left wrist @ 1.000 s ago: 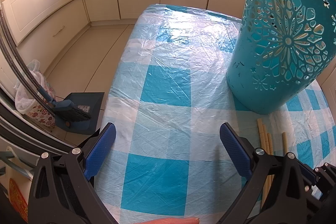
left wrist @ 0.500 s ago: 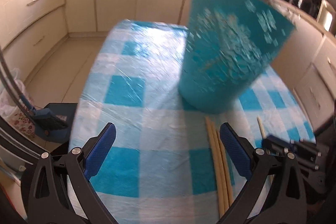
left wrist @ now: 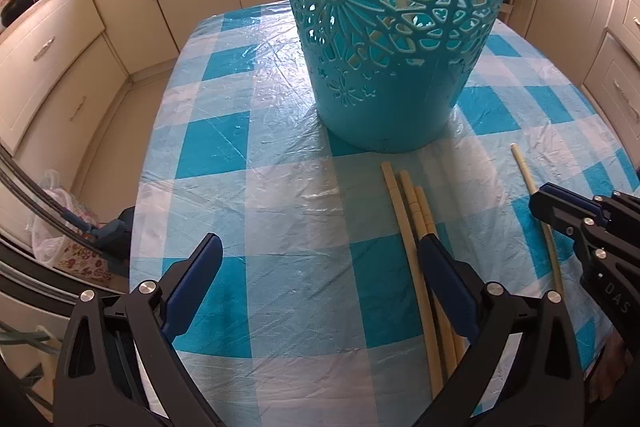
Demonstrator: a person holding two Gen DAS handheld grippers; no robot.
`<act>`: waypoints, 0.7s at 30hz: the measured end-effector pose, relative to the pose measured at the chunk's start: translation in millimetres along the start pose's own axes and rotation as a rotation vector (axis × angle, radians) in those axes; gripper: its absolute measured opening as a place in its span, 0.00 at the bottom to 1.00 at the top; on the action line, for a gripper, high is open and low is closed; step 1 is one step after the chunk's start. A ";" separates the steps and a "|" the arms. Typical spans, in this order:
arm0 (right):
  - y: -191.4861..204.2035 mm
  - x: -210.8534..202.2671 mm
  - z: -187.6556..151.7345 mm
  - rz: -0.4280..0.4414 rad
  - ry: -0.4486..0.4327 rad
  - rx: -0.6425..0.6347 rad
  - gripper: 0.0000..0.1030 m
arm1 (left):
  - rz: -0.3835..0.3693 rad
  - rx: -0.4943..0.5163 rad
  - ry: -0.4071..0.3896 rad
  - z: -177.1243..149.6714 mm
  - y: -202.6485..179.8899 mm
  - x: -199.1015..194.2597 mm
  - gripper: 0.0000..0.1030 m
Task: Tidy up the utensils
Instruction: 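Close the left tool on a chopstick from the bundle and lift it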
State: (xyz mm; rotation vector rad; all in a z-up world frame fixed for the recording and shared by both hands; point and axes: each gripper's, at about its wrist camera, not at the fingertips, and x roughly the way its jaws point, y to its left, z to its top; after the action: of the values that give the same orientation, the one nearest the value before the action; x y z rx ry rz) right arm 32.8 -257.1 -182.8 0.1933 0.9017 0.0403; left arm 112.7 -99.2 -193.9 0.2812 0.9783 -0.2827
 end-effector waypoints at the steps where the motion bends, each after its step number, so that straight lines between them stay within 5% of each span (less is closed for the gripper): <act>1: -0.9 0.1 0.3 0.003 0.001 0.004 0.10 | 0.002 -0.003 0.005 -0.4 3.3 -0.6 0.91; 7: -3.3 0.3 0.9 0.021 0.000 0.019 0.12 | -0.025 -0.011 0.036 8.9 3.4 5.2 0.74; 17: -1.8 1.9 0.9 0.016 -0.013 0.011 0.13 | -0.119 -0.012 0.050 25.7 -7.1 8.1 0.08; 21: 1.1 2.3 0.7 0.012 -0.021 0.000 0.15 | -0.163 -0.048 0.065 27.1 6.5 9.8 0.05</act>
State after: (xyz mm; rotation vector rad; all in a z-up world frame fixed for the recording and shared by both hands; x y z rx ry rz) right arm 34.9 -255.9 -184.0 0.1991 0.8797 0.0493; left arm 141.1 -103.9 -187.1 0.1681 1.0726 -0.4002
